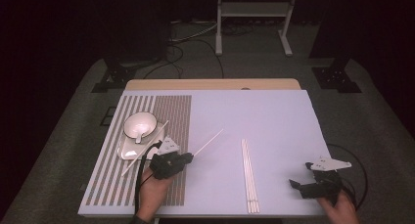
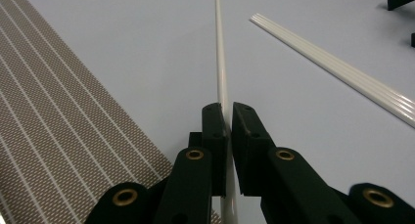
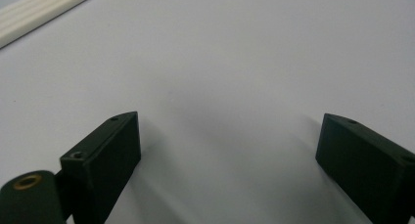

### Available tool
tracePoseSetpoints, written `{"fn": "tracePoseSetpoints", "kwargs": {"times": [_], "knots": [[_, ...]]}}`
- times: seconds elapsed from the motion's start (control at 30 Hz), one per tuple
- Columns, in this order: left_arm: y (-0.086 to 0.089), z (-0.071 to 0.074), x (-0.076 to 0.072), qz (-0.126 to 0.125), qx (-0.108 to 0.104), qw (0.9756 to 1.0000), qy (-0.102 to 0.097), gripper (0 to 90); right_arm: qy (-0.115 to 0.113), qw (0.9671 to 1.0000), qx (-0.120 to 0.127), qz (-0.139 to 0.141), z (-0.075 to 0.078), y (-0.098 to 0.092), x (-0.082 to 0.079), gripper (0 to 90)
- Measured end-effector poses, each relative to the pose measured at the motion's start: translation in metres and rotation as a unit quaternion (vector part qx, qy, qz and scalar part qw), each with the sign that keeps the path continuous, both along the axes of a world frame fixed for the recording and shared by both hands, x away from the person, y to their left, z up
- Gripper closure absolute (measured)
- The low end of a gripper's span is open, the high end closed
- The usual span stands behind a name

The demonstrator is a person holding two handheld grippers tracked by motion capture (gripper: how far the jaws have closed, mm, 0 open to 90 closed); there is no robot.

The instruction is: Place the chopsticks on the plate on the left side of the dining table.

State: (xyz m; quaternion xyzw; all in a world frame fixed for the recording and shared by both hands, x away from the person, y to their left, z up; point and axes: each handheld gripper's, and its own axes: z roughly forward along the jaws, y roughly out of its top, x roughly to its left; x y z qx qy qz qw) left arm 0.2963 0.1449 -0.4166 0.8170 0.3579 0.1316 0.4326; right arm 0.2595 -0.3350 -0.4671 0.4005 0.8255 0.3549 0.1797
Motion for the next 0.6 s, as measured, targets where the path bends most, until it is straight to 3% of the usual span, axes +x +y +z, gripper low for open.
{"fn": "tracePoseSetpoints", "kwargs": {"times": [0.6], "knots": [[0.021, 0.003, -0.004, 0.019, 0.004, 0.9998, -0.004, 84.8, 0.001, 1.0000, 0.000, 0.000, 0.000, 0.000, 0.000, 8.0]]}}
